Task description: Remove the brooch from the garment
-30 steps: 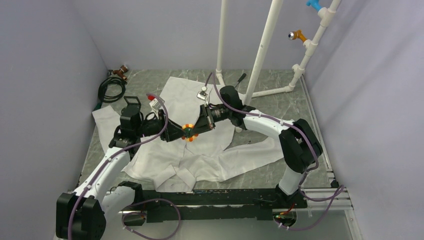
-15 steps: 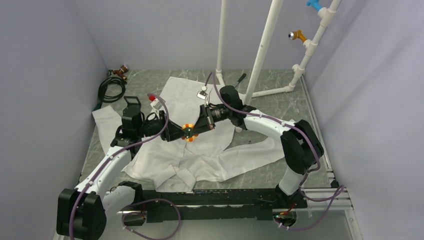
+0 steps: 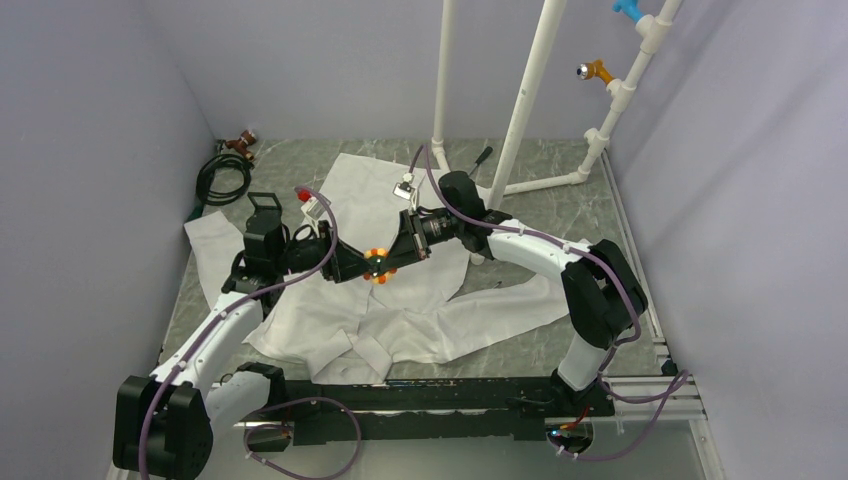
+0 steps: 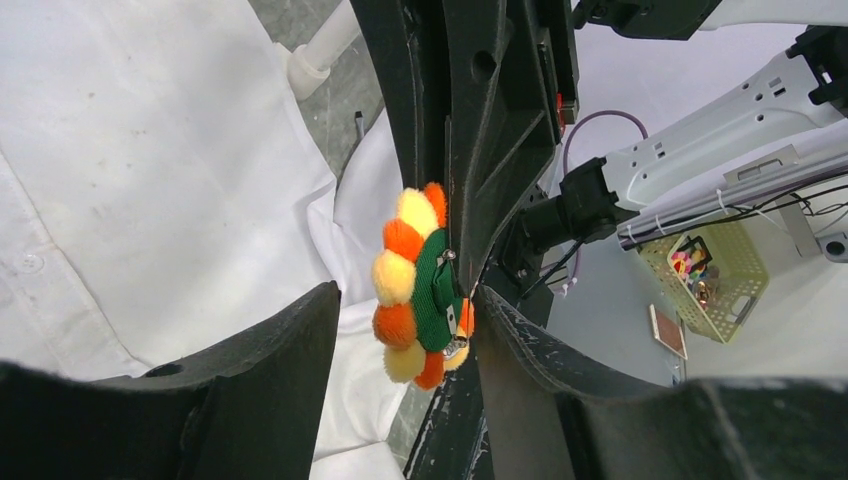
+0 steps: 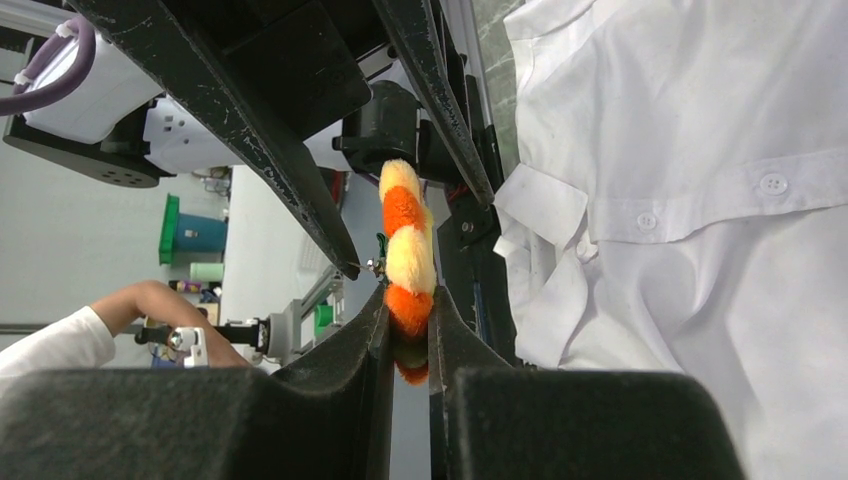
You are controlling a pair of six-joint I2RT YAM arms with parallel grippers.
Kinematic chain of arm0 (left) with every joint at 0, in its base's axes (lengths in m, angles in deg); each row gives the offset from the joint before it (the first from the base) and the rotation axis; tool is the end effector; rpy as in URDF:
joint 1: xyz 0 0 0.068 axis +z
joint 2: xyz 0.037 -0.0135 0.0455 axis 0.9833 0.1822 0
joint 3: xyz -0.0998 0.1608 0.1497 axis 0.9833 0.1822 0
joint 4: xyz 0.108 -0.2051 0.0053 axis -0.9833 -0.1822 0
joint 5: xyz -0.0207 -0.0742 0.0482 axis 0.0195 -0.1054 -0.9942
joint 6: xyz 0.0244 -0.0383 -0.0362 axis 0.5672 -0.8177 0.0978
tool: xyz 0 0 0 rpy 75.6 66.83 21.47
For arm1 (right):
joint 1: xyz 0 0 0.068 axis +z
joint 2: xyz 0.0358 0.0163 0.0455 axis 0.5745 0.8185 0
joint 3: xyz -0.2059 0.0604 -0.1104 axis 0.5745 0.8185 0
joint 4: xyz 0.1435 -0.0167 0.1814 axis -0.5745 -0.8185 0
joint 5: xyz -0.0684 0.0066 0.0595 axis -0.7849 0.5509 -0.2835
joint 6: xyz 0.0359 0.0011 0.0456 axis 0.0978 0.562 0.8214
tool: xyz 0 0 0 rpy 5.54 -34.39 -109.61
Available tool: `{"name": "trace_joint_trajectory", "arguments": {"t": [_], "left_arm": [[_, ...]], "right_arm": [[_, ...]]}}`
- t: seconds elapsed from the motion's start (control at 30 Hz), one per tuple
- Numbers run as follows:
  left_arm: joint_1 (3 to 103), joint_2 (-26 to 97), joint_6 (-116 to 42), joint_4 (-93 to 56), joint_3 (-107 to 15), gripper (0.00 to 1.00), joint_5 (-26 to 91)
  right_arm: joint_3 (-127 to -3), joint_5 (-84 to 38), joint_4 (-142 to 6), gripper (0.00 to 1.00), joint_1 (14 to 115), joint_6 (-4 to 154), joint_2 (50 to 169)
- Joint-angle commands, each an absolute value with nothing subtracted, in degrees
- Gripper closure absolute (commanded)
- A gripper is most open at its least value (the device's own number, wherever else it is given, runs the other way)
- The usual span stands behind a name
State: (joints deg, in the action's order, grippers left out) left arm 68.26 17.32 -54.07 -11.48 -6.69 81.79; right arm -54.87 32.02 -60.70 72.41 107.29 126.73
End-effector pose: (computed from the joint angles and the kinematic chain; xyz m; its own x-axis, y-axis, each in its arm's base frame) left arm 0.1965 -0.0749 0.2468 -0.6730 -0.1309 -0.7280 0.6570 0.3463 -0.6697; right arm 0.2544 0.2407 0.2373 -0.8457 -0.2866 -0.4501 -0.4871 0.0703 0.8705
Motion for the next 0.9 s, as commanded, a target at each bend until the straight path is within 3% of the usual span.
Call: {"name": "trace_joint_trajectory", "arguments": {"t": [0.0, 0.87], "left_arm": [[68.08, 17.8, -54.83, -10.37, -7.58, 0.43, 81.32], [68.08, 18.38, -52.91, -15.95, -7.79, 0.48, 78.14]], "right_arm": [[-57.45, 31.69, -60.25, 1.0, 72.85, 105.72, 124.11], [-58.19, 31.76, -59.99, 1.0, 74.07, 103.46, 123.72]]}}
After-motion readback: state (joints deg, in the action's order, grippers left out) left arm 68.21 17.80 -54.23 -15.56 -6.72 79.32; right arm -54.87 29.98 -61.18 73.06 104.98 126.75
